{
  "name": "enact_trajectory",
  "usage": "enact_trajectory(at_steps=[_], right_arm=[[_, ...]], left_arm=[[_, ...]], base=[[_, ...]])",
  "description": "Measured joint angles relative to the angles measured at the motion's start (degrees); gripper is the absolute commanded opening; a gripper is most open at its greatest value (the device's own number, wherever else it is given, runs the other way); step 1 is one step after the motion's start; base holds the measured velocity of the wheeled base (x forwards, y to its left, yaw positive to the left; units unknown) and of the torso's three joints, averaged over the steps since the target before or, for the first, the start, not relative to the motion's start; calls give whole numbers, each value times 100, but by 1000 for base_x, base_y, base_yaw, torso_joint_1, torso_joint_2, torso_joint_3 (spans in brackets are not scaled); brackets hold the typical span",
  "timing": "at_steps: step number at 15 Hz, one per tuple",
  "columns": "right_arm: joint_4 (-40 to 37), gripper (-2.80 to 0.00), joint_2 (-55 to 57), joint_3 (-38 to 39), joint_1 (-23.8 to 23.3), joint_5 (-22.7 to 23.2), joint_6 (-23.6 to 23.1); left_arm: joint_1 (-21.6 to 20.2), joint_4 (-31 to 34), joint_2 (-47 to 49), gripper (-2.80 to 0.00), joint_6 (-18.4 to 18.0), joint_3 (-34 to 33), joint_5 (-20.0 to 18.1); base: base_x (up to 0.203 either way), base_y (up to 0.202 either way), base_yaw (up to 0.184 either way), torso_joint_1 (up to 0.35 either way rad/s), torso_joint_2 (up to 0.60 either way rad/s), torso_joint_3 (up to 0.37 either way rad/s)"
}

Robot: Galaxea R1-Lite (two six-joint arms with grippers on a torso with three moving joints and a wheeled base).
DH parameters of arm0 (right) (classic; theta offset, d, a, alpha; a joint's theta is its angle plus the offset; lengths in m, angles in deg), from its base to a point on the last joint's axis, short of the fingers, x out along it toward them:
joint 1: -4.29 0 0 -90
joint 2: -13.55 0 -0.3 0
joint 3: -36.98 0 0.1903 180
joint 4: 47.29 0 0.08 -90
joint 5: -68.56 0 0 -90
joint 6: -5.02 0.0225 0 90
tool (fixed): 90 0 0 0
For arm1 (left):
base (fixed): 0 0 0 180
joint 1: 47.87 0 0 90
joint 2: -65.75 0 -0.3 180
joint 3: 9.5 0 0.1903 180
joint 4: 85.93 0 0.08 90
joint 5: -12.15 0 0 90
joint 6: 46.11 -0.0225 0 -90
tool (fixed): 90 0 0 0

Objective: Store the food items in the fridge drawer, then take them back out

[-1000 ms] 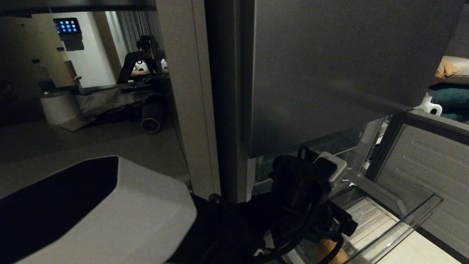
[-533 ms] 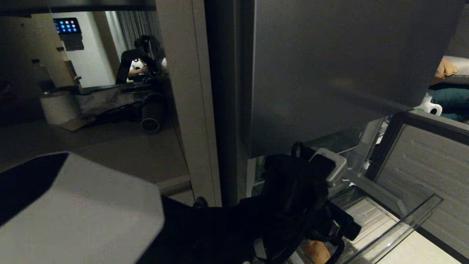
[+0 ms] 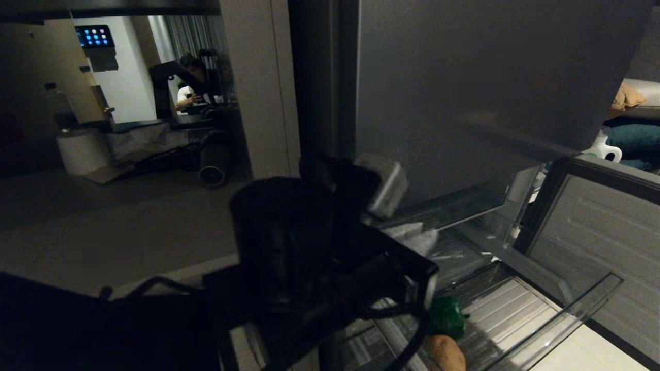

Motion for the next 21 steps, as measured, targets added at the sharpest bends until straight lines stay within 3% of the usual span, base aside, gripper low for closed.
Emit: enact_trajectory(at_steps=[6, 10, 14, 17, 21], right_arm=[[-5, -280, 0, 0, -7, 2, -4], [-1, -280, 0, 0, 0, 0, -2], [0, -280, 0, 0, -2, 0, -8], [-1, -280, 0, 0, 0, 2, -7], [-1, -280, 0, 0, 0, 2, -7]], left_arm=[[-864, -170, -866, -280, 70, -782, 19], [-1516, -108, -1793, -280, 382, -1229, 522], [-2906, -79, -2911, -280, 382, -2225, 898], [-3610, 44, -3818, -280, 389, -3022, 1063], [-5082, 843, -4905, -280, 484, -3609, 1327]], base=[[0, 0, 0, 0, 0, 0], [0, 0, 0, 0, 0, 0], [0, 0, 0, 0, 0, 0], [0, 0, 0, 0, 0, 0], [0, 0, 0, 0, 0, 0]])
